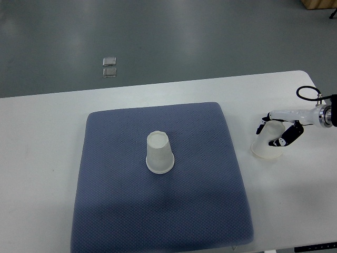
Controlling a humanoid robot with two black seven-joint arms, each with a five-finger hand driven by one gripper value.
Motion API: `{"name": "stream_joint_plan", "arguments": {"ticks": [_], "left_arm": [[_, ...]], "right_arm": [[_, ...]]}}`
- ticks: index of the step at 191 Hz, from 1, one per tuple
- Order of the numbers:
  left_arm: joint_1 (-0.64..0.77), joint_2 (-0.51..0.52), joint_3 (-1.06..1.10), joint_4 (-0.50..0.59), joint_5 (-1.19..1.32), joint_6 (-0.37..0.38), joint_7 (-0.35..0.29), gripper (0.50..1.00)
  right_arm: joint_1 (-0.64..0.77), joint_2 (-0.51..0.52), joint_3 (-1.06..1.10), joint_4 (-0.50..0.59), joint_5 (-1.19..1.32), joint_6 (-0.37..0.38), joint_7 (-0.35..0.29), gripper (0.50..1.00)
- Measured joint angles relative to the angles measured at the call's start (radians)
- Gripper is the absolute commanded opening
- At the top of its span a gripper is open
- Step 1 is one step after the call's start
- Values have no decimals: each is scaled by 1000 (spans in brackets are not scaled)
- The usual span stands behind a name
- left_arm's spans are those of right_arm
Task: Stack paper cups
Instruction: 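Lift the cup with the right hand and carry it over the upside-down cup, then lower the held cup onto the upside-down cup and open the right hand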
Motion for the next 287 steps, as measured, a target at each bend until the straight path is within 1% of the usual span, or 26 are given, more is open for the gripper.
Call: {"name": "stream_joint_plan", "arguments": {"ticks": [41,61,87,115,150,173,185,213,237,263,287], "left_arm": [[0,0,0,0,0,0,0,1000],[0,0,0,0,0,0,0,1000],[0,0,0,0,0,0,0,1000],[0,0,0,0,0,0,0,1000],[0,0,0,0,0,0,0,1000],[0,0,0,0,0,0,0,1000],[0,0,0,0,0,0,0,1000],[0,0,0,0,0,0,0,1000],[0,0,0,0,0,0,0,1000],[0,0,0,0,0,0,0,1000],[0,0,0,0,0,0,0,1000]], "right_arm": [[98,0,12,15,14,15,53,535],[160,7,13,51,38,40,78,552],[236,45,13,125,81,83,84,562],[302,107,14,173,127,99,84,570],[353,189,14,192,213,148,76,584],[361,240,3,193,222,167,71,605],[362,263,0,192,219,175,67,607],[363,312,-1,180,216,173,13,607],[361,326,-1,158,216,167,-3,609],[359,328,-1,139,216,165,-5,635],[353,344,-1,137,215,165,-6,637]]}}
